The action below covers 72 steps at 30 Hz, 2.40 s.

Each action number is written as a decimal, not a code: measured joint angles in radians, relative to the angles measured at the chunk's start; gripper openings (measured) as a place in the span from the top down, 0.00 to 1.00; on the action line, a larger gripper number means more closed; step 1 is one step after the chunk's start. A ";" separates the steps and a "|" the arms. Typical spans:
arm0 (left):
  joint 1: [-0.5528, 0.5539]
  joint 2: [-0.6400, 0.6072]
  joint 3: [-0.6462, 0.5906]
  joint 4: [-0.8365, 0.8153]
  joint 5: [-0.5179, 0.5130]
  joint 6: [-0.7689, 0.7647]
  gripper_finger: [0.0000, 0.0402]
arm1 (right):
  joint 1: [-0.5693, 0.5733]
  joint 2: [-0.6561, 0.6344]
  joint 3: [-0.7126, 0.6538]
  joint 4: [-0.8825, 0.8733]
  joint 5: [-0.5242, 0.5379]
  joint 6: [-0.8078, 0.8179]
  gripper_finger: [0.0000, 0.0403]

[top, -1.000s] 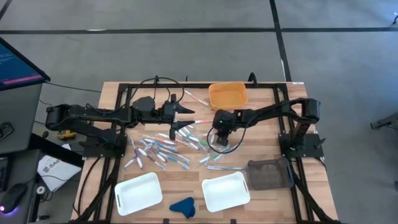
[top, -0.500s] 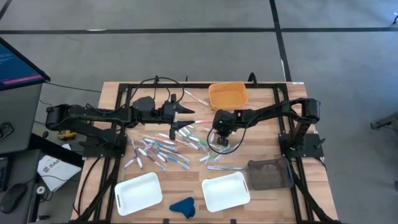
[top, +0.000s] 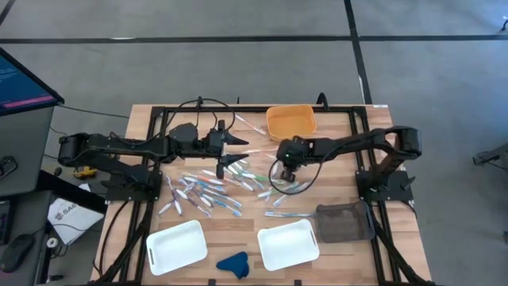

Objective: Pick & Place Toothbrushes
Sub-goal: Put the orange toothbrush into the black bin

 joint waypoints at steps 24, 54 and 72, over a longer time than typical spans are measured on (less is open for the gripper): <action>0.000 0.000 0.000 0.006 0.000 0.000 0.53 | 0.235 -0.351 0.003 -0.157 0.173 0.232 0.94; -0.079 0.000 0.000 0.050 0.000 -0.007 0.53 | 0.749 -0.377 0.185 -0.746 0.123 0.675 0.96; -0.099 0.000 0.000 0.067 0.000 -0.008 0.53 | 1.215 -0.341 0.185 -0.945 0.148 1.382 0.98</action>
